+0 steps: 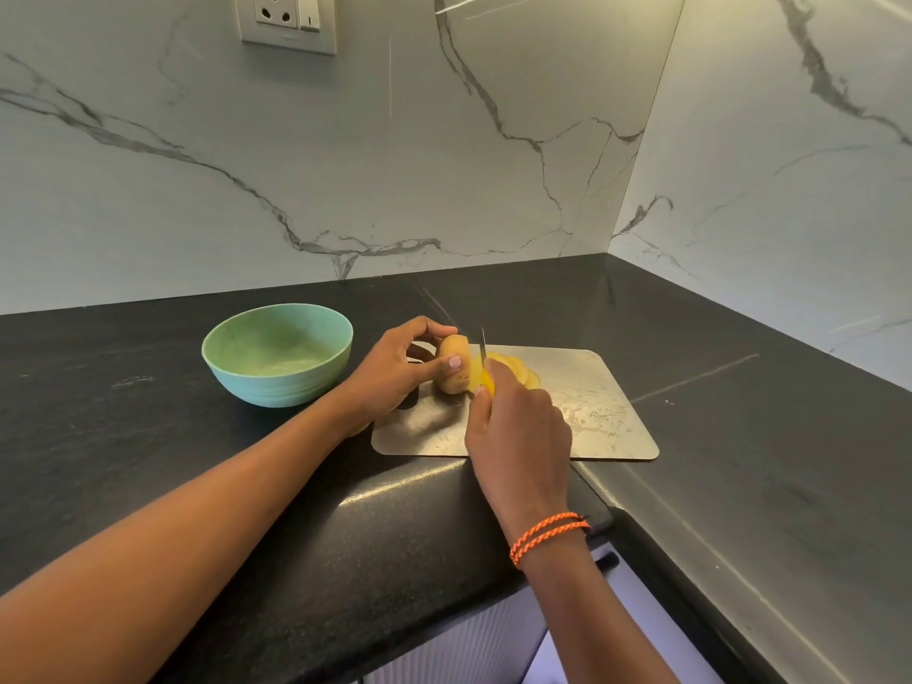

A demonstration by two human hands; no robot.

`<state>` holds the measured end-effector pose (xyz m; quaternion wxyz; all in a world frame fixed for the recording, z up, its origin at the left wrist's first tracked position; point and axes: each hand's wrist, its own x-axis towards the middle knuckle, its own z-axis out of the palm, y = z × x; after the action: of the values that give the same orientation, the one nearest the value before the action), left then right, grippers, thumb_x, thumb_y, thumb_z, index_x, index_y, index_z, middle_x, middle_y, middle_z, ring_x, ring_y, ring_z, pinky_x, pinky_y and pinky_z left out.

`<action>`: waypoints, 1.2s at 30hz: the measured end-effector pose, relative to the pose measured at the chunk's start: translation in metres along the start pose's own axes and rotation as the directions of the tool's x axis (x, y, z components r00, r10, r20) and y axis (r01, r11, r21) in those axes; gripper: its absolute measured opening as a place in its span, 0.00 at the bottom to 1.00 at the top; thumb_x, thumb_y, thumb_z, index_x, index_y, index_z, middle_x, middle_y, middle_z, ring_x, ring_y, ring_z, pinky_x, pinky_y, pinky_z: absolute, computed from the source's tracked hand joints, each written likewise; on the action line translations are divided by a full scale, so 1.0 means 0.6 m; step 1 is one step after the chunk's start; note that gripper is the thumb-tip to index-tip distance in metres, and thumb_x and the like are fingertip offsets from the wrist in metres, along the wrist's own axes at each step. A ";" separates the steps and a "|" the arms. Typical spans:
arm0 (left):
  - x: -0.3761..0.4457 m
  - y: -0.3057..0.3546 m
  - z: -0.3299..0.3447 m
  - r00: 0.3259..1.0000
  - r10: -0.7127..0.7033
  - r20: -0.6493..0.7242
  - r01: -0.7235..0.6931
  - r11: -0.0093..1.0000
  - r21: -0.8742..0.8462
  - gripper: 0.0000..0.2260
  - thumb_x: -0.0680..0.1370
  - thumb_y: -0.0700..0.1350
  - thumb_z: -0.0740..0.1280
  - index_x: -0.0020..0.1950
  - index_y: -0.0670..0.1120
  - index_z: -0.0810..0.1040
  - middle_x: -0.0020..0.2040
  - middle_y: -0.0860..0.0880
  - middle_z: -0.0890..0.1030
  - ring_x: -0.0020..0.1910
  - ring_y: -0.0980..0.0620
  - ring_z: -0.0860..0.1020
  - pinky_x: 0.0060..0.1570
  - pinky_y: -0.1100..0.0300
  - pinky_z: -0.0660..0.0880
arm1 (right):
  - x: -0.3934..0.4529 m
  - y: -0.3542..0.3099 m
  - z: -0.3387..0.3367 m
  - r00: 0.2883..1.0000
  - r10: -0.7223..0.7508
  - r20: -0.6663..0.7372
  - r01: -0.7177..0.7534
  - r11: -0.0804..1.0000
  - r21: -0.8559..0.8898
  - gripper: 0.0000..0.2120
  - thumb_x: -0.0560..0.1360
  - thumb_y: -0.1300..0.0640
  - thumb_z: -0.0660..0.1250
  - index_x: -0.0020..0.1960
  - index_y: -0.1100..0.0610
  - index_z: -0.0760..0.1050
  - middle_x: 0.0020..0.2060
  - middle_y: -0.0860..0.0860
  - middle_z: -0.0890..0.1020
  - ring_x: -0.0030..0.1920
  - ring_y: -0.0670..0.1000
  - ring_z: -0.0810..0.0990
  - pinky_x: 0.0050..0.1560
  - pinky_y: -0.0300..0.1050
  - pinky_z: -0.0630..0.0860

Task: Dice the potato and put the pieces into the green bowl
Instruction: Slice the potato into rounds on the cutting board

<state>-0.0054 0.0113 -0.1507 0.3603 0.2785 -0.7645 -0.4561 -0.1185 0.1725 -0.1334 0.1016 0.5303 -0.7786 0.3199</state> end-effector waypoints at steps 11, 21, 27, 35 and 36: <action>0.002 -0.001 0.000 1.000 0.005 0.000 -0.005 0.999 0.052 0.15 0.80 0.51 0.75 0.66 0.54 0.79 0.64 0.54 0.81 0.59 0.52 0.82 0.61 0.50 0.80 | -0.010 -0.012 -0.001 0.990 -0.094 -0.104 0.096 0.995 0.017 0.18 0.83 0.51 0.63 0.73 0.50 0.73 0.42 0.50 0.85 0.41 0.52 0.84 0.37 0.41 0.66; 0.005 -0.002 0.001 1.000 -0.001 -0.014 0.002 0.996 0.090 0.15 0.79 0.53 0.75 0.65 0.55 0.79 0.63 0.55 0.81 0.59 0.52 0.82 0.63 0.46 0.80 | -0.009 -0.007 0.002 0.989 -0.111 -0.095 0.116 0.992 0.044 0.18 0.84 0.52 0.62 0.73 0.51 0.73 0.39 0.50 0.84 0.39 0.52 0.82 0.35 0.42 0.68; 0.006 -0.007 0.000 1.000 -0.011 -0.026 0.013 0.995 0.095 0.15 0.80 0.54 0.75 0.64 0.55 0.79 0.64 0.54 0.81 0.59 0.52 0.82 0.60 0.44 0.81 | -0.022 -0.008 0.000 0.990 -0.112 -0.086 0.114 0.993 0.020 0.17 0.82 0.52 0.66 0.71 0.51 0.75 0.39 0.48 0.84 0.38 0.49 0.82 0.35 0.39 0.65; 0.005 -0.004 0.000 0.999 0.005 -0.052 -0.001 0.996 0.088 0.16 0.78 0.52 0.77 0.64 0.51 0.81 0.62 0.54 0.81 0.56 0.53 0.82 0.60 0.47 0.81 | -0.009 -0.014 0.003 0.991 -0.129 0.015 0.130 0.991 -0.022 0.18 0.84 0.52 0.62 0.73 0.50 0.70 0.41 0.49 0.83 0.40 0.50 0.81 0.36 0.41 0.69; 0.004 -0.002 0.001 0.999 0.005 -0.050 -0.001 0.996 0.084 0.16 0.78 0.52 0.77 0.63 0.51 0.81 0.62 0.55 0.81 0.56 0.54 0.82 0.59 0.48 0.82 | -0.013 -0.013 0.001 0.992 -0.126 0.020 0.126 0.992 -0.020 0.18 0.84 0.52 0.61 0.73 0.50 0.70 0.42 0.48 0.83 0.40 0.49 0.81 0.37 0.41 0.68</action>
<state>-0.0072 0.0089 -0.1512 0.3682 0.3036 -0.7741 -0.4159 -0.1084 0.1764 -0.1348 0.1201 0.5803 -0.7477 0.2997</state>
